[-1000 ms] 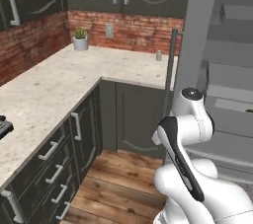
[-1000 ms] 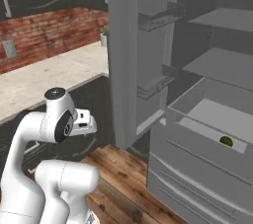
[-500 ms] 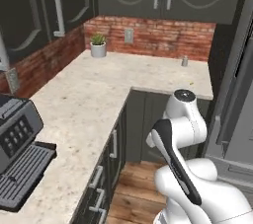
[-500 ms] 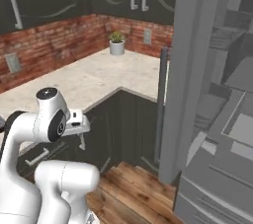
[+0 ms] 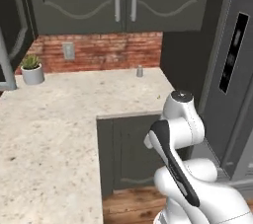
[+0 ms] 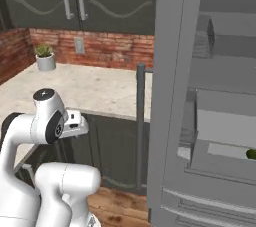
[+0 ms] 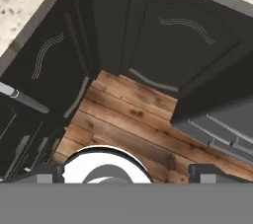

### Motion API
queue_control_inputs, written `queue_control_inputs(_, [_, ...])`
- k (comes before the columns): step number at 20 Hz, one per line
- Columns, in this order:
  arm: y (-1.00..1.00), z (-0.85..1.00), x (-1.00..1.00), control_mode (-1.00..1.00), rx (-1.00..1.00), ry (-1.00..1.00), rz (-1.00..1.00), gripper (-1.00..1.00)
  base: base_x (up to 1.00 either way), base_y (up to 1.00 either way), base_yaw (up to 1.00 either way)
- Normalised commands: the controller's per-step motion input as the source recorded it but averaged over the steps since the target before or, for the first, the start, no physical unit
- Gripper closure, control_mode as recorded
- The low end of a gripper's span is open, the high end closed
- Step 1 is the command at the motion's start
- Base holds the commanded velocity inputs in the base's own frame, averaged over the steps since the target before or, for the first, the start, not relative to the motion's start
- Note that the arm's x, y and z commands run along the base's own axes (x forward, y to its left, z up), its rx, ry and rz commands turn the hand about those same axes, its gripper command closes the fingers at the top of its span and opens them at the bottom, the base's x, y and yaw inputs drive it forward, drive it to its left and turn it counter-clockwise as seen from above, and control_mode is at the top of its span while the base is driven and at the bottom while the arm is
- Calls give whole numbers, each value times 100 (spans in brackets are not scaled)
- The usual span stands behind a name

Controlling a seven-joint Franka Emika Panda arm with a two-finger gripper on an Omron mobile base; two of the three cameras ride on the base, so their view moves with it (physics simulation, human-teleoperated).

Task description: Place the lemon wedge and lime inside the fridge drawer. Close the drawer after placing the vegetables.

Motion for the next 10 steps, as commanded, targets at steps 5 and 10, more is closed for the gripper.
queue_control_inputs(5, [0, 0, 0, 100, 0, 0, 0, -100, 84, 11, -51])
queue_control_inputs(10, [0, 0, 0, 100, 0, 0, 0, -100, 91, 24, -35])
